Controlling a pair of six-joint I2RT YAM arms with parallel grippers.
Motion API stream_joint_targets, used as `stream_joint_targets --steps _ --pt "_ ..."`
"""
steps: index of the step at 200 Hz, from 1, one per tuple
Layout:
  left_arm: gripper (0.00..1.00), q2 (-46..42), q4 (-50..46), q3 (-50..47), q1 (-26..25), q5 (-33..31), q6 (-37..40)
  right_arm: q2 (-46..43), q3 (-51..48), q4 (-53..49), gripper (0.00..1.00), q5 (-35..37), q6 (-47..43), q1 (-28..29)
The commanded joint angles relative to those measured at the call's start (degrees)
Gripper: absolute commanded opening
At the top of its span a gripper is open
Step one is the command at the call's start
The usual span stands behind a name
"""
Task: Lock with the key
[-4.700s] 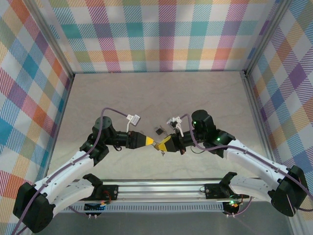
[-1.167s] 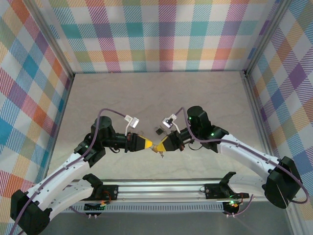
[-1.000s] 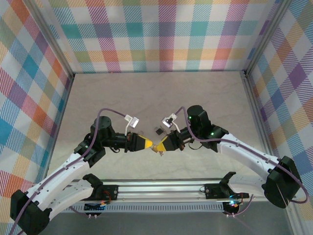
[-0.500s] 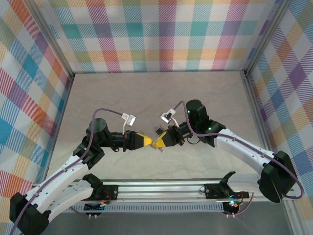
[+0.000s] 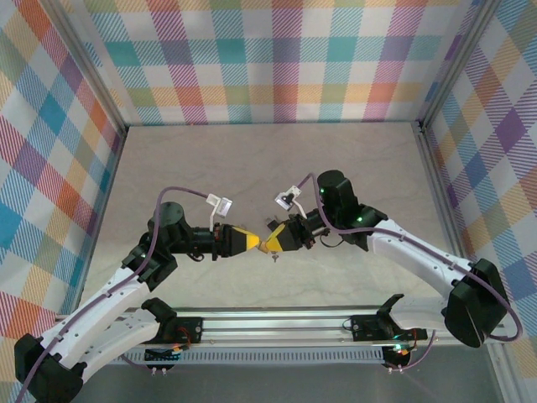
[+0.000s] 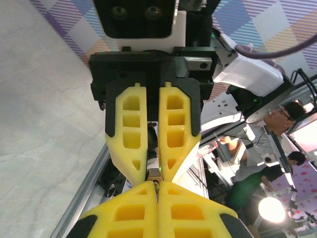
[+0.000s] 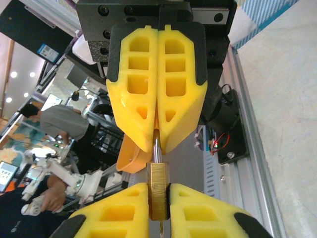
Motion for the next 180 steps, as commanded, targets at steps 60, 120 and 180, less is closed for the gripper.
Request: stream_joint_targets --steps 60,120,180 --pt "0.0 -0.5 -7.8 3.1 0.7 -0.6 4.6 -10.7 -1.2 -4.3 0.36 13.0 -8.3 -3.4" --pt "0.0 3.6 -2.9 4.3 2.7 -10.9 0.7 -18.8 -9.8 -1.4 0.84 24.5 -2.1 -6.2" --pt "0.0 14.3 16.8 2.8 2.7 -13.6 -8.5 -27.6 -17.2 1.2 0.99 32.7 0.3 -6.6"
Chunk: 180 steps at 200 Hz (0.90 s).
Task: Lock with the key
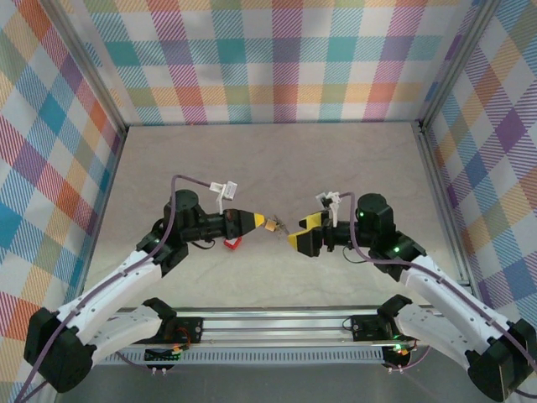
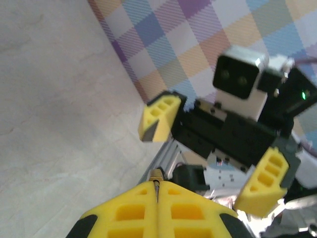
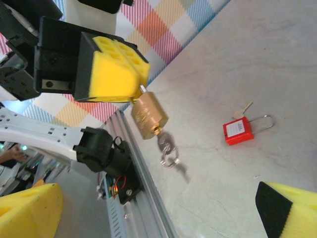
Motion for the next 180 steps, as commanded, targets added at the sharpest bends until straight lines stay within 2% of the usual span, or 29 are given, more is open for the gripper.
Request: stream_joint_targets --steps 1,29,64,83,113,180 --pt "0.0 3.2 13.0 0.1 0.5 -1.4 -4.8 -4.7 -2.3 3.7 0.99 4.0 1.2 -0.4" --pt "0.0 8.4 21.6 0.5 0.2 0.1 -8.5 -11.7 -8.8 10.6 1.0 3.0 3.2 -0.6" --pt "0.0 11.6 24.4 1.5 -0.9 1.2 -9.6 -17.8 -14.4 14.1 0.94 8.7 6.2 -1.0" --pt "0.0 12.4 24.7 2.1 -1.9 1.6 -9.4 -15.5 -13.4 15.1 0.85 7.1 6.7 -1.3" --pt "0.0 13.7 25.3 2.5 -3.2 2.3 -9.3 -10.4 -10.9 18.9 0.59 3.4 7.2 -1.8" --pt "0.0 14.3 25.6 2.9 -3.9 3.8 -9.4 -3.9 -7.3 23.9 0.44 -5.3 10.2 -7.2"
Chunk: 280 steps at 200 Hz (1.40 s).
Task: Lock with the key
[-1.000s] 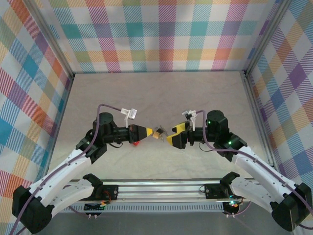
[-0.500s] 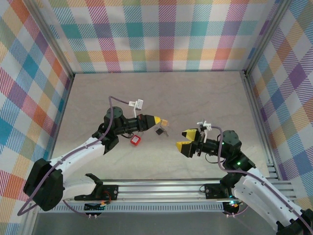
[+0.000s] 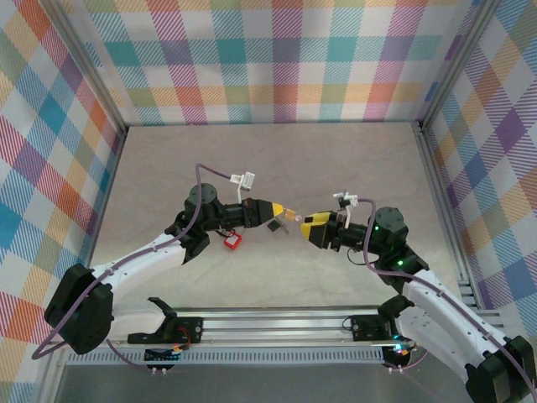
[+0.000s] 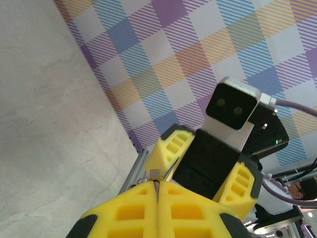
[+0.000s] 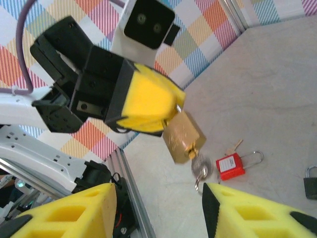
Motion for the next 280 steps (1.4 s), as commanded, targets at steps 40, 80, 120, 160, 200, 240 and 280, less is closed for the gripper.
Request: stream_joint_targets --steps 40,80,120,160,200,240,280 --pt "0.0 0.9 6.2 2.0 -0.4 2.4 -1.7 3.0 2.6 5.9 0.41 -6.5 2.3 -3.1" --pt "0.0 1.5 8.3 1.7 -0.4 3.0 -3.2 5.6 3.4 6.3 0.41 -7.8 2.4 -3.5" --pt "0.0 1.5 9.1 1.4 -0.5 3.2 -3.5 6.7 3.7 7.5 0.41 -8.1 2.9 -3.8" --pt "0.0 1.6 9.9 1.2 -0.6 3.5 -3.9 8.6 3.9 9.8 0.34 -9.6 4.1 -4.0" --pt "0.0 2.0 10.6 1.1 -0.6 3.7 -4.3 10.0 4.1 11.7 0.29 -10.9 4.9 -4.0" --pt "0.0 2.2 10.9 0.9 -0.6 3.7 -4.3 10.0 4.1 11.8 0.22 -11.2 4.8 -4.0" --pt "0.0 2.6 11.9 0.7 -0.6 3.7 -4.8 9.8 3.8 11.5 0.19 -11.2 4.9 -4.0"
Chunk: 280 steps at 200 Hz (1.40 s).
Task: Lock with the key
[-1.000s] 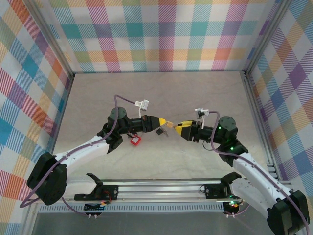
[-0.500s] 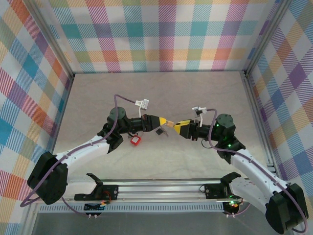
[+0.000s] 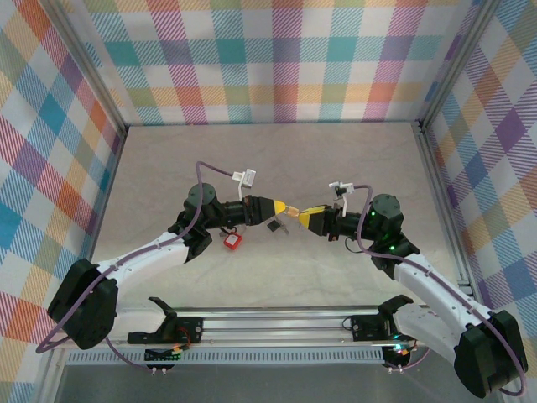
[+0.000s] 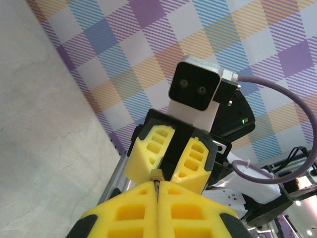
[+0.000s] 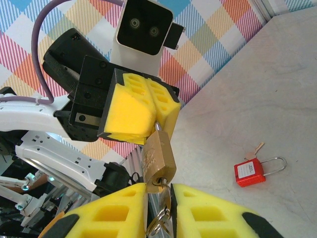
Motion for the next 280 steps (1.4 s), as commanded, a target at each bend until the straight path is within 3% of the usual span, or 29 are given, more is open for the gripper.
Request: stream_joint_targets --steps 1,17,57,100,280 --pt "0.0 0.5 4.2 0.7 -0.6 1.1 -0.3 -0.2 1.9 1.9 0.19 -1.4 0.0 -0.3" --pt "0.0 0.7 5.0 0.7 -0.5 1.1 -0.7 -0.4 1.8 1.9 0.18 -1.4 0.0 -0.3" --pt "0.0 1.1 8.6 -0.8 -0.6 0.2 -2.3 -1.1 1.5 1.5 0.0 -1.1 -0.4 -0.4" --pt "0.0 2.8 13.7 -1.5 -0.6 -0.5 -5.0 -2.8 0.8 1.0 0.0 -0.3 -0.3 -0.8" --pt "0.0 4.6 14.8 -0.4 -0.6 -1.4 -5.7 -3.4 1.1 1.5 0.0 -0.8 1.3 -1.2"
